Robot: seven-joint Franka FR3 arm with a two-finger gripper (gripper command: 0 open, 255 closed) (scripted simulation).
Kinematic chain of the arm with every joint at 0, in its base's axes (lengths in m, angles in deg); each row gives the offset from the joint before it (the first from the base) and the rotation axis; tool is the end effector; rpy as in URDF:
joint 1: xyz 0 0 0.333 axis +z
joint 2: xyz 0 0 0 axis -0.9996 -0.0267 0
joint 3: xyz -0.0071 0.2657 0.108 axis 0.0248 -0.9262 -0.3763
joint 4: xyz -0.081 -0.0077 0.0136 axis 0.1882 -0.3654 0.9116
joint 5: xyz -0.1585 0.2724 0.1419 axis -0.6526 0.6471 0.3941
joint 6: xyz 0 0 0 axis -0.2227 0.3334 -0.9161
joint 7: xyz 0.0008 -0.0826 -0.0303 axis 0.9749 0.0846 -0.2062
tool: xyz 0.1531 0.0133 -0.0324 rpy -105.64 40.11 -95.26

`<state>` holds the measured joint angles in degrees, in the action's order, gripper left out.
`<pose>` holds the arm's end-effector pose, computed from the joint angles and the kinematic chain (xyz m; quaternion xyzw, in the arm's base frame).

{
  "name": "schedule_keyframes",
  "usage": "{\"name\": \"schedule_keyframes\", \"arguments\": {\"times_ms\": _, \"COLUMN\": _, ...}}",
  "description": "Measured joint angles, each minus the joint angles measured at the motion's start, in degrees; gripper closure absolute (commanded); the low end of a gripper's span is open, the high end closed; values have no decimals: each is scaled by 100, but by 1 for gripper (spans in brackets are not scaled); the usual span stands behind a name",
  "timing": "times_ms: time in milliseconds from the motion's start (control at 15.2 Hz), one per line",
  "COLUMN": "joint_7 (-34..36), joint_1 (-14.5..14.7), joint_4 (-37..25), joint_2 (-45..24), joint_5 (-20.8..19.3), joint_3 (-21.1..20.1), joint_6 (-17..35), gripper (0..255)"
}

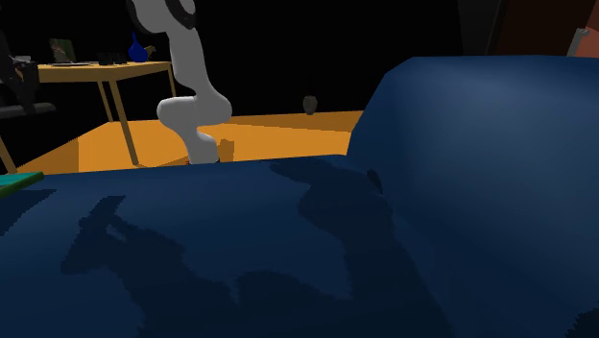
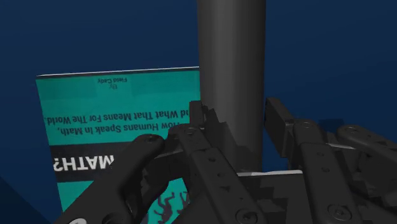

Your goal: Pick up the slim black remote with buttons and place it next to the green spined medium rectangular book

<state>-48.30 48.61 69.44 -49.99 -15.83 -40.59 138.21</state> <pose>0.0213 -0.4297 0.5092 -0.9096 0.4121 0.0438 0.0295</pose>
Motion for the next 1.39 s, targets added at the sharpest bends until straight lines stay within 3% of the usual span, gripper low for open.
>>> {"name": "schedule_keyframes", "arguments": {"times_ms": 594, "joint_7": -1435, "joint_1": -297, "joint_4": -598, "joint_2": -535, "joint_5": 32, "joint_3": 1050, "joint_6": 54, "gripper": 255}}
{"name": "schedule_keyframes", "arguments": {"times_ms": 1386, "joint_7": -1466, "joint_1": -353, "joint_4": 263, "joint_2": -581, "joint_5": -1, "joint_3": 1220, "joint_6": 964, "gripper": 255}}
